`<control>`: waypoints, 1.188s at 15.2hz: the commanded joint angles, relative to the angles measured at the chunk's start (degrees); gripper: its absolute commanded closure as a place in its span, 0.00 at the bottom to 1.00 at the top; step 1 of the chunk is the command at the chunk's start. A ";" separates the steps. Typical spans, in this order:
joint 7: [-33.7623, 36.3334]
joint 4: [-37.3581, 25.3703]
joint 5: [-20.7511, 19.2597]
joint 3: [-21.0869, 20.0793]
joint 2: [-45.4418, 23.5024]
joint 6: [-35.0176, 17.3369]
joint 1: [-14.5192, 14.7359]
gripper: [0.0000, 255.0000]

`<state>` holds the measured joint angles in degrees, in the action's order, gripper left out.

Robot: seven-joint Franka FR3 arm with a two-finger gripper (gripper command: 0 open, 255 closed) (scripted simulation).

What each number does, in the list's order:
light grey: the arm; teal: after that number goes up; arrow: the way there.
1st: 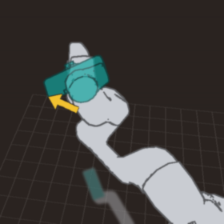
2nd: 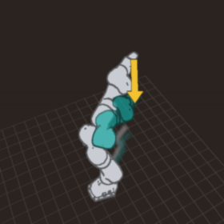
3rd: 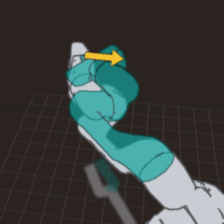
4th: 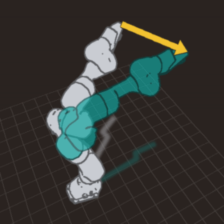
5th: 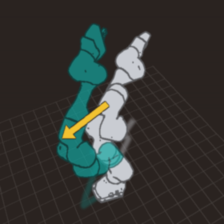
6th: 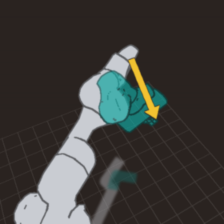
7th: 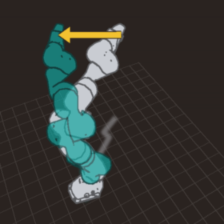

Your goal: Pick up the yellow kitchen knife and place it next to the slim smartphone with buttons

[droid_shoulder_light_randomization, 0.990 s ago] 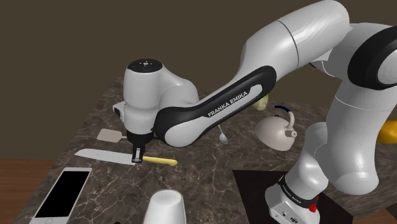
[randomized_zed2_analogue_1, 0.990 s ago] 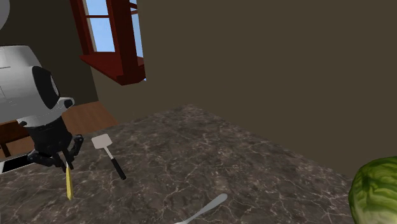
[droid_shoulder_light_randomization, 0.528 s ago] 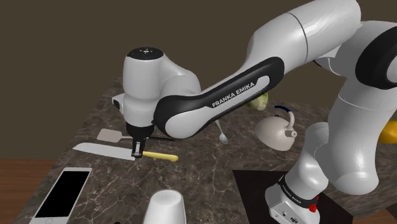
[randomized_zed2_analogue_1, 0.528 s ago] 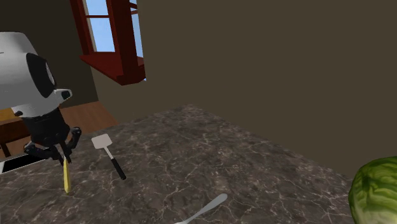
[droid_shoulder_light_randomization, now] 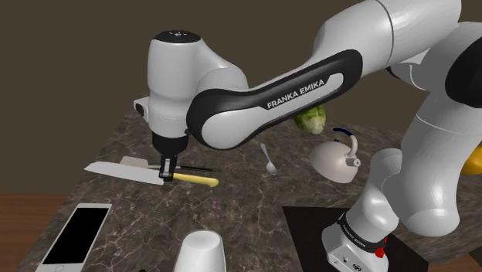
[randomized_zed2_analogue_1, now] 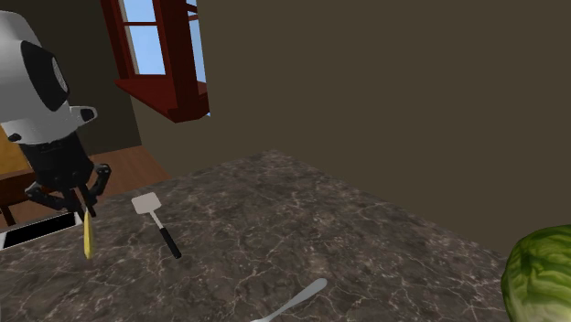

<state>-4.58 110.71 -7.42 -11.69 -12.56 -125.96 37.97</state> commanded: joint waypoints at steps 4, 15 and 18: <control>-0.56 -1.83 0.67 -0.17 1.72 3.51 -0.09 1.00; 8.51 -9.86 -1.17 -3.37 -1.89 8.82 5.76 1.00; 12.37 -13.71 -2.32 -4.42 -4.65 10.39 8.53 1.00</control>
<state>6.40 98.66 -9.27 -15.79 -16.00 -116.21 45.53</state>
